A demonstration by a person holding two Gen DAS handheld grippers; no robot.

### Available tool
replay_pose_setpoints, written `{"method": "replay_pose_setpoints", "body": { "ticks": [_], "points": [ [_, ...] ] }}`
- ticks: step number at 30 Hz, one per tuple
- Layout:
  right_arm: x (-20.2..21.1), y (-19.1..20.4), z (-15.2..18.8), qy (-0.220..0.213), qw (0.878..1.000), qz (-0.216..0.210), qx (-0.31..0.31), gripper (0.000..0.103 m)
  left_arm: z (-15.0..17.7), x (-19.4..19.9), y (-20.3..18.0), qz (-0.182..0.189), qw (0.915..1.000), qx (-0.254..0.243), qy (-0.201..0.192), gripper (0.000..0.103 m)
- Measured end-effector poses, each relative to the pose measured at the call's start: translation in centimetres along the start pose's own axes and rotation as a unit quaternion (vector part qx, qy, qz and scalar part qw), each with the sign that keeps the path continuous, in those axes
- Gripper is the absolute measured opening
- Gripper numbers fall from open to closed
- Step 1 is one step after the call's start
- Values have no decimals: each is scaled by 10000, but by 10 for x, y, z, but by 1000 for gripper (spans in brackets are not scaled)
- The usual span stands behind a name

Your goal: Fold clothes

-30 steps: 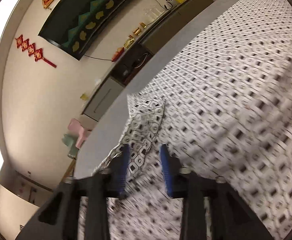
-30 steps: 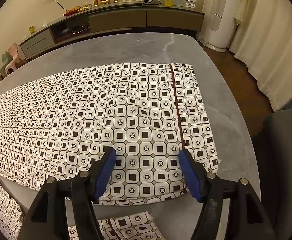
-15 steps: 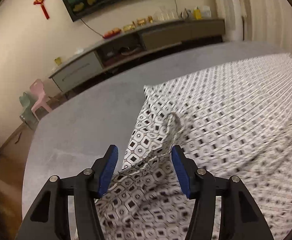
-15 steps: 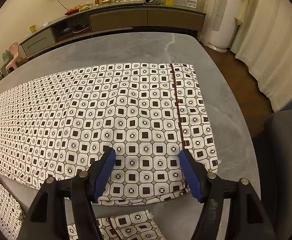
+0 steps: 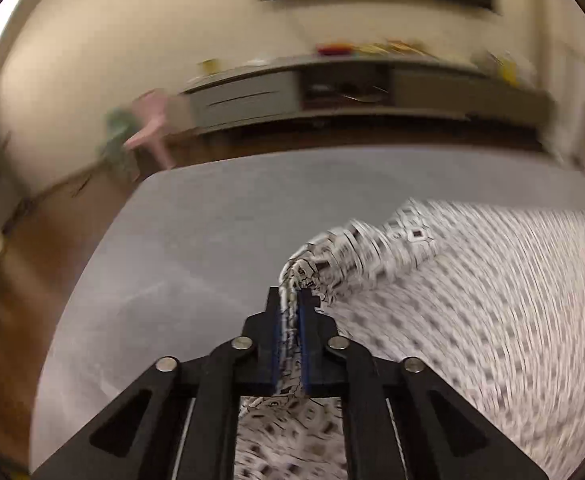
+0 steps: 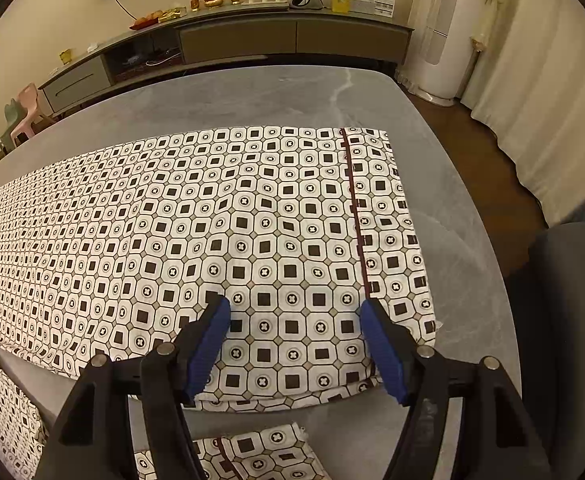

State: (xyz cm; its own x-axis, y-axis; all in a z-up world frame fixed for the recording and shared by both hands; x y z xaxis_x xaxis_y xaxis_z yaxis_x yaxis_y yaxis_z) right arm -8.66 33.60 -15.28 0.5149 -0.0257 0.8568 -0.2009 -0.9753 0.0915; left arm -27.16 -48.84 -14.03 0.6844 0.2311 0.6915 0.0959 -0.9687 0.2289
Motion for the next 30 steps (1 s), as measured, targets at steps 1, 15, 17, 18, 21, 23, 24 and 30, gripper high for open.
{"method": "replay_pose_setpoints", "body": {
  "ticks": [1, 15, 17, 18, 21, 23, 24, 30],
  "points": [
    [6, 0, 3, 5, 10000, -2, -2, 70, -3, 1, 10, 18, 9998, 195, -1, 27],
    [3, -13, -14, -126, 9998, 92, -119, 70, 32, -31, -35, 100, 9952, -747, 626, 35],
    [-7, -12, -26, -155, 9998, 95, -70, 70, 21, -45, -34, -290, 9950, -638, 711, 35],
    [-6, -12, -28, -105, 9998, 158, -14, 70, 16, -50, -38, -528, 9929, -724, 780, 35],
    [38, -19, -31, -346, 9990, 282, -7, 70, 7, -41, -50, -641, 9906, -789, 916, 25],
    [71, -21, -20, -464, 9989, -63, 93, 70, 8, -16, -53, -380, 9937, -697, 788, 25],
    [87, -22, -15, -517, 9983, -237, 147, 70, 15, 1, -52, -170, 9951, -682, 694, 25],
    [104, -24, 75, 271, 9957, -856, 250, 65, 85, 70, -31, 556, 9907, -1037, 681, 25]
  ]
}}
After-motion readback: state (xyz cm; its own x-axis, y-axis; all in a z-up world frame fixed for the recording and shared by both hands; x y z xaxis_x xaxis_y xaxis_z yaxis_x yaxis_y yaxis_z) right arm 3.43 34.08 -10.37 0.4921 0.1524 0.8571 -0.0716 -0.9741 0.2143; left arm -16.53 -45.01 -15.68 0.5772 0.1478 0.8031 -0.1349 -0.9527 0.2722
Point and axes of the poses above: each gripper's, at about its wrist camera, not at the fingertips, and x roughly against the way its jaws point, y to its left, z to its underside, the point moved 4 cm from there along -x, roughly the way its jaws point, and after that the axes turned 8 degrees about -z, right-handed, at the moved point
